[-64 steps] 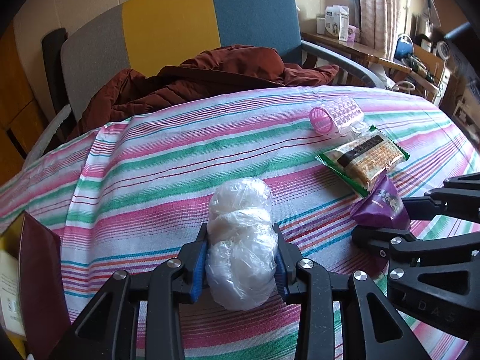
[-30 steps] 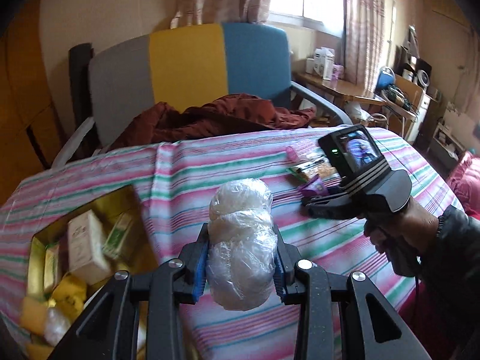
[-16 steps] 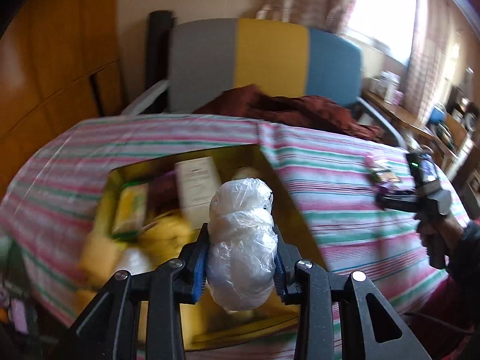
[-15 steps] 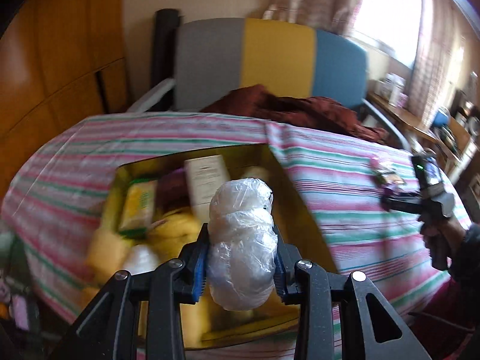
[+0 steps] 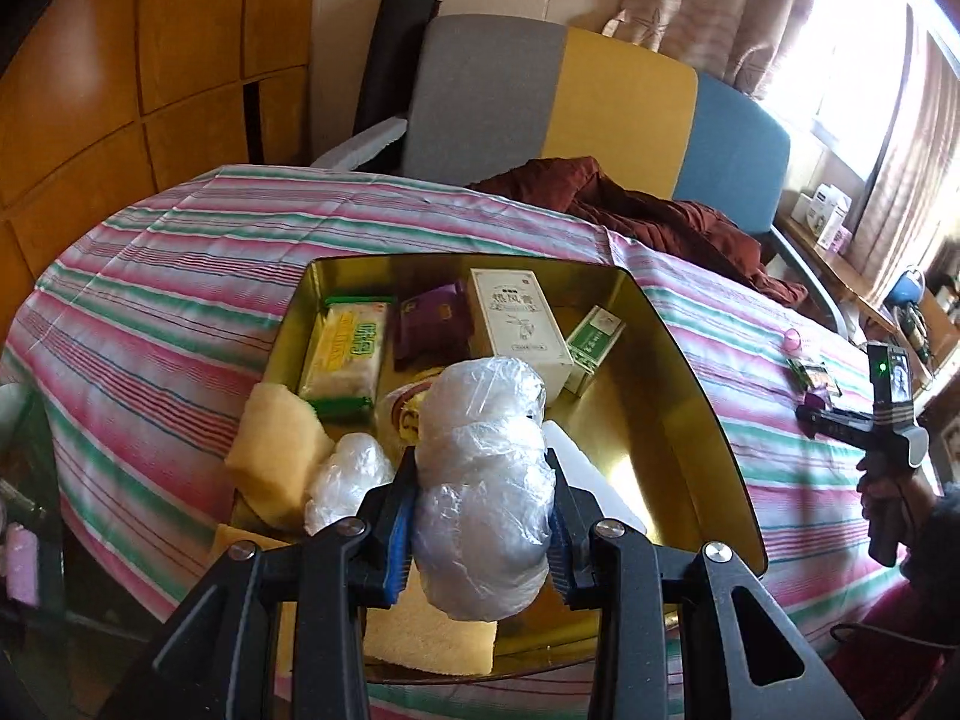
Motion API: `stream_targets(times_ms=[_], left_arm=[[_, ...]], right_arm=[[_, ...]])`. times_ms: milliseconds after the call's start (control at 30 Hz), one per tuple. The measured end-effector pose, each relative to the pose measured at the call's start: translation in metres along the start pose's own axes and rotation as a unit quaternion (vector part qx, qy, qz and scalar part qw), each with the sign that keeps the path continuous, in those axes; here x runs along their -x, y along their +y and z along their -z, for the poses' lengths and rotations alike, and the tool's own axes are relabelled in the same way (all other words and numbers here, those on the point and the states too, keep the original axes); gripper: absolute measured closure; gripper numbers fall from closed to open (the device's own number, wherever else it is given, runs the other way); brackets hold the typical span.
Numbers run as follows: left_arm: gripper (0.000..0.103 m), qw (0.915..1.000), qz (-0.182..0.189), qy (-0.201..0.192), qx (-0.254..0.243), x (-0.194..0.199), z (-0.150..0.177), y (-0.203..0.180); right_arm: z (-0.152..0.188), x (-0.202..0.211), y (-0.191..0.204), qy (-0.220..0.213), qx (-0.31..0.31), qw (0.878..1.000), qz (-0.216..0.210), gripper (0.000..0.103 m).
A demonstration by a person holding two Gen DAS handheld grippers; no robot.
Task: Organize objects
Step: 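Carry the wrapped cotton and purple packet over the gold tray with both tools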
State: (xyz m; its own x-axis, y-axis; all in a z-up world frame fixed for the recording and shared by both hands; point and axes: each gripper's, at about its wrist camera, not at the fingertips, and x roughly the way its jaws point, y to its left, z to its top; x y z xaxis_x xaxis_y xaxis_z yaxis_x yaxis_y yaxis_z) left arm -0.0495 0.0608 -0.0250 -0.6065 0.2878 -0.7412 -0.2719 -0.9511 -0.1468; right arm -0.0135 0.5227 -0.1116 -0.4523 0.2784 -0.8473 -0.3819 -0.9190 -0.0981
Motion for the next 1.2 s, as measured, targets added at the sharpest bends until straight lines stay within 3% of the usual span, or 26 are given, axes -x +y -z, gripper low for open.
stream_targets(times_ms=[100,267,433,600,700,1200], left_arm=[[0.067,0.9999,-0.002,-0.003,-0.015,-0.001,-0.001,-0.004],[0.067,0.9997,0.002,-0.005,-0.023,-0.007,-0.005,-0.007],[0.067,0.9994,0.004,0.003,-0.035,-0.011,-0.009,-0.011],[0.067,0.9994,-0.004,0.006,-0.035,-0.011,-0.01,-0.011],[0.067,0.9994,-0.01,0.005,-0.033,-0.01,-0.007,-0.011],[0.066,0.9992,-0.016,0.003,-0.038,0.0,0.011,-0.027]], right_arm=[[0.002,-0.001,-0.004,-0.01,-0.01,1.0,0.019,0.043],[0.003,-0.002,-0.008,-0.011,-0.018,1.0,0.02,0.039],[0.003,-0.002,-0.007,-0.013,-0.01,1.0,0.015,0.045],[0.003,0.0,0.0,-0.012,0.009,1.0,0.012,0.062],[0.002,0.001,0.007,-0.011,0.026,0.999,0.024,0.065],[-0.001,0.002,0.022,0.002,0.06,0.996,0.062,0.067]])
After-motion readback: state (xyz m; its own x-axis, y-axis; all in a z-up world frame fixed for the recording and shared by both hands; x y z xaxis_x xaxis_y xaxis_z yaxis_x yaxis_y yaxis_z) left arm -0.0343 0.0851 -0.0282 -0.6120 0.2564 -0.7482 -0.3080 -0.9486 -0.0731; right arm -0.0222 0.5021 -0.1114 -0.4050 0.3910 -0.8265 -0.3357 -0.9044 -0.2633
